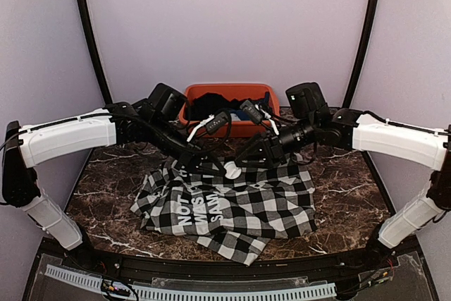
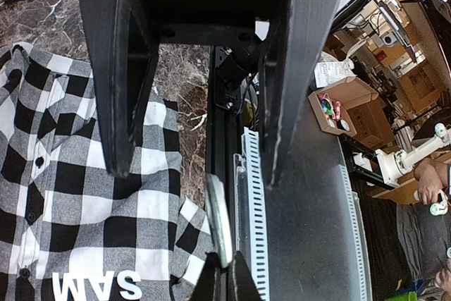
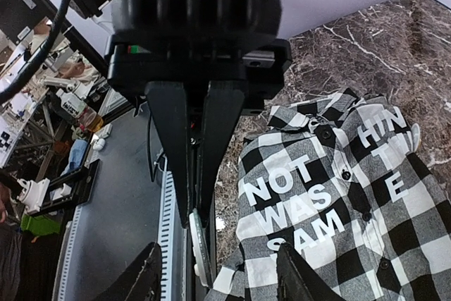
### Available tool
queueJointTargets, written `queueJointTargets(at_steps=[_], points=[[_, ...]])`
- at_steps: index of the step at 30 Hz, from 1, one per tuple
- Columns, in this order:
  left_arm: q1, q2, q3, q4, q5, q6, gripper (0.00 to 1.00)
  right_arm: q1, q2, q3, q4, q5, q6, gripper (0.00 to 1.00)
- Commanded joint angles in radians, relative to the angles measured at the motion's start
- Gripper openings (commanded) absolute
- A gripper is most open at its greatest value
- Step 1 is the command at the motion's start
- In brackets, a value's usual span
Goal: Pin the brooch onto the clothing
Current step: Pass from the left arm to the right
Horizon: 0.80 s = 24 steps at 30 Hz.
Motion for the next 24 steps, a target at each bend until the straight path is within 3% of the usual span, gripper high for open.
queueJointTargets(at_steps=[1,11,24], points=[[-0.001,-0.034,-0.019,0.014,0.031,-0.006,0.01,0.018,0.028,0.026,0.022,-0.023,-0.024,0.50],[-0.001,-0.024,-0.022,0.026,0.043,-0.007,0.01,0.021,0.043,0.031,0.034,-0.067,-0.015,0.29],[-0.001,-0.023,-0.025,0.035,0.049,-0.007,0.01,0.032,0.062,0.038,0.025,-0.109,-0.029,0.21]])
